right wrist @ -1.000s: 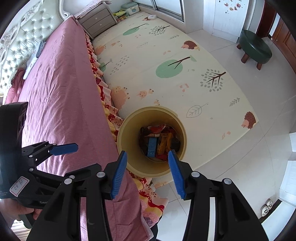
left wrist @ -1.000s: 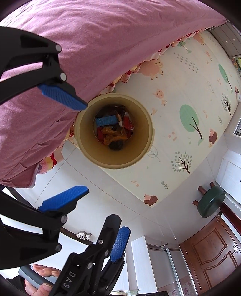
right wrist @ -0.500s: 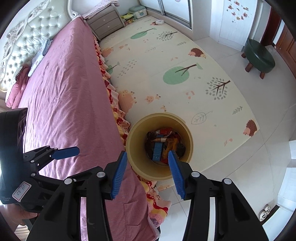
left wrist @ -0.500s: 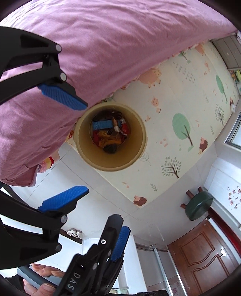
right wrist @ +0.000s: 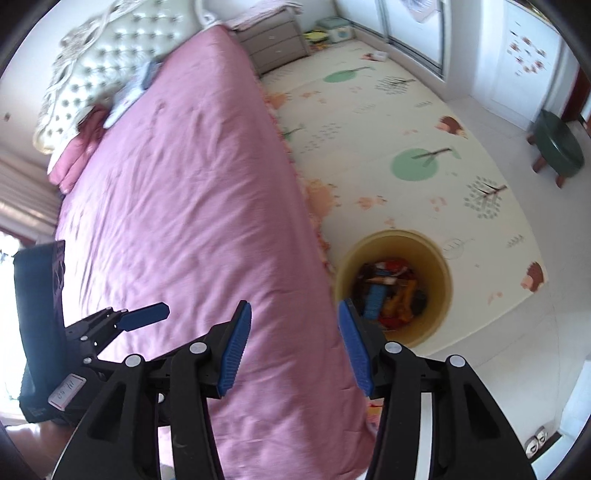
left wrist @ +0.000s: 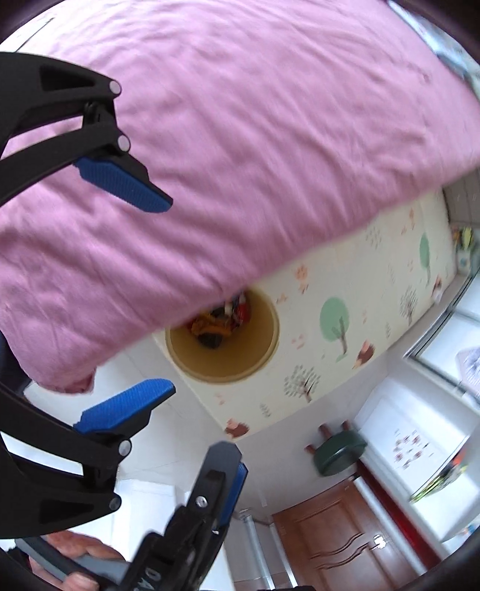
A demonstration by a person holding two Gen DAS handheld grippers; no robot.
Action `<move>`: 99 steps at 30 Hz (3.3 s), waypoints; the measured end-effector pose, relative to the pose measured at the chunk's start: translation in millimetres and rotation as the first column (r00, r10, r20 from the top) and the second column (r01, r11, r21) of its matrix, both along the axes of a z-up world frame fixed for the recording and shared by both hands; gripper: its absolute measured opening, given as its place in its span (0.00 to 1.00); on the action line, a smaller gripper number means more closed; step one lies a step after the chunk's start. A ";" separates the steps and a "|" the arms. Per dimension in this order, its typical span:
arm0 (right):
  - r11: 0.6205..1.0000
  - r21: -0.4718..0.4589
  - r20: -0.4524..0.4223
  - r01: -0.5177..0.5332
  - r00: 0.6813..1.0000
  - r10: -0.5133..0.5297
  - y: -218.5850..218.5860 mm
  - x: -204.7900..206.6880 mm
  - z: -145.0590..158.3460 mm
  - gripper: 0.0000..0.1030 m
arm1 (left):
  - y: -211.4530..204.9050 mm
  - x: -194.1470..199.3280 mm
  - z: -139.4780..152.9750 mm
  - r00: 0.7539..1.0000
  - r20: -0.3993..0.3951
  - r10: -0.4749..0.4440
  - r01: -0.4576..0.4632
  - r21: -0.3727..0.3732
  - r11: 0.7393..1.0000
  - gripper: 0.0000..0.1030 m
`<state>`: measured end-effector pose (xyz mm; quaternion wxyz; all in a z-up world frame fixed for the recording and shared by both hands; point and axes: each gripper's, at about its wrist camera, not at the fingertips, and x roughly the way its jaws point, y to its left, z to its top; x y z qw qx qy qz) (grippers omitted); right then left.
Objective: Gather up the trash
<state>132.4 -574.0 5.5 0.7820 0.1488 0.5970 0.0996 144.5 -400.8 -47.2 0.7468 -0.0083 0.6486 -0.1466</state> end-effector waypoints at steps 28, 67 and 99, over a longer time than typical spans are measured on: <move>0.944 -0.056 0.149 -0.326 0.932 0.330 233.8 -55.7 73.6 0.86 | 245.0 -136.0 74.8 0.871 0.152 0.466 -0.479 0.060 0.876 0.96; 0.956 -0.078 0.161 -0.282 0.943 0.291 230.0 -43.9 79.5 0.87 | 265.7 -116.8 100.4 0.825 0.249 0.506 -0.538 0.079 0.839 0.96; 0.959 -0.078 0.166 -0.272 0.945 0.282 225.5 -40.1 81.8 0.88 | 274.4 -102.7 111.4 0.813 0.296 0.502 -0.544 0.076 0.836 0.95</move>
